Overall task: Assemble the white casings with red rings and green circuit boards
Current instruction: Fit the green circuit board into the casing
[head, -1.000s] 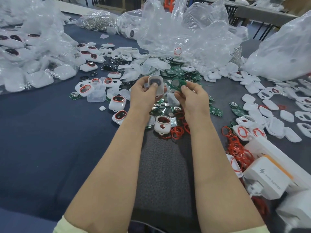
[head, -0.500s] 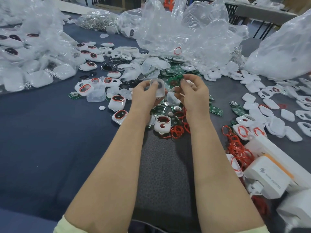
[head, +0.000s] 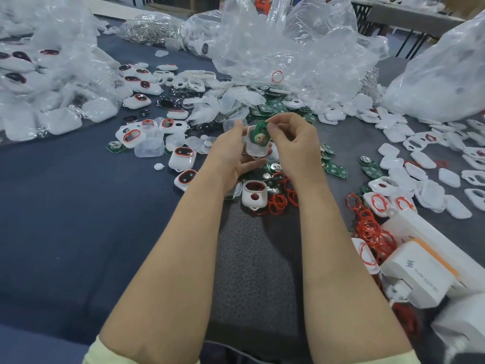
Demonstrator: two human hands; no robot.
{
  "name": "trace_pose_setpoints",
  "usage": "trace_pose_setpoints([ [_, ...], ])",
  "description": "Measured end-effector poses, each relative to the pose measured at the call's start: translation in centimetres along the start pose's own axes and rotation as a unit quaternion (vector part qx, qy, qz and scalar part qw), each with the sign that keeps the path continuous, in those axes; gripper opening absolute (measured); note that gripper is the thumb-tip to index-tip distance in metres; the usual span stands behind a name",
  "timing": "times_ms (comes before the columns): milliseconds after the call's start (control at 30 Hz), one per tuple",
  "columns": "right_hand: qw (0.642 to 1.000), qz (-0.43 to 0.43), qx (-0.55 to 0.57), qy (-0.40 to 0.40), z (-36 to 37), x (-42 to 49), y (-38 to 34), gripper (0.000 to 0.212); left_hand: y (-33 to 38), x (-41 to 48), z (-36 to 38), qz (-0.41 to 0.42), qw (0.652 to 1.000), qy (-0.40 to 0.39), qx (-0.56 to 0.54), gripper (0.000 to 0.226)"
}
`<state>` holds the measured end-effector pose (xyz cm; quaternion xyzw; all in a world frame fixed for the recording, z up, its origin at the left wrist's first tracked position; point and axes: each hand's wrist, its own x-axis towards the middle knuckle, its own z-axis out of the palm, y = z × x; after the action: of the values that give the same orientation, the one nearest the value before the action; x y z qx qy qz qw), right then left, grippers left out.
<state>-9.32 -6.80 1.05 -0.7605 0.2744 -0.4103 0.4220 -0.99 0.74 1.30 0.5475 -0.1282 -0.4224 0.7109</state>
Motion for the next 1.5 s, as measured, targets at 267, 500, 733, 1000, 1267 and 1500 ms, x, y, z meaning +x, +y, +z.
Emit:
trace_pose_setpoints([
  [267, 0.999, -0.018, -0.042, -0.024, 0.00, -0.12, 0.16, 0.015, -0.22, 0.15, -0.01, 0.007, 1.000, -0.014, 0.001, 0.038],
  [500, 0.997, -0.019, -0.075, -0.025, -0.02, -0.13, 0.22, 0.011, -0.32, 0.28, 0.01, 0.008, 1.000, -0.015, 0.010, 0.039],
  [733, 0.994, -0.028, -0.109, -0.007, 0.16, -0.12, 0.50, 0.009, -0.56, 0.52, -0.05, 0.011, 1.000, -0.016, 0.016, 0.039],
  [1000, 0.990, -0.034, -0.136, 0.015, 0.57, -0.31, 0.55, 0.008, -0.51, 0.41, -0.07, 0.003, 1.000, -0.017, 0.000, 0.036],
  [1267, 0.989, -0.042, -0.140, 0.021, 0.63, -0.42, 0.62, 0.010, -0.71, 0.75, -0.27, 0.013, 0.999, -0.035, 0.007, 0.022],
  [1500, 0.989, -0.043, -0.139, 0.024, 0.76, -0.57, 0.58, 0.013, -1.01, 0.56, -0.41, 0.051, 0.997, -0.057, 0.018, 0.016],
])
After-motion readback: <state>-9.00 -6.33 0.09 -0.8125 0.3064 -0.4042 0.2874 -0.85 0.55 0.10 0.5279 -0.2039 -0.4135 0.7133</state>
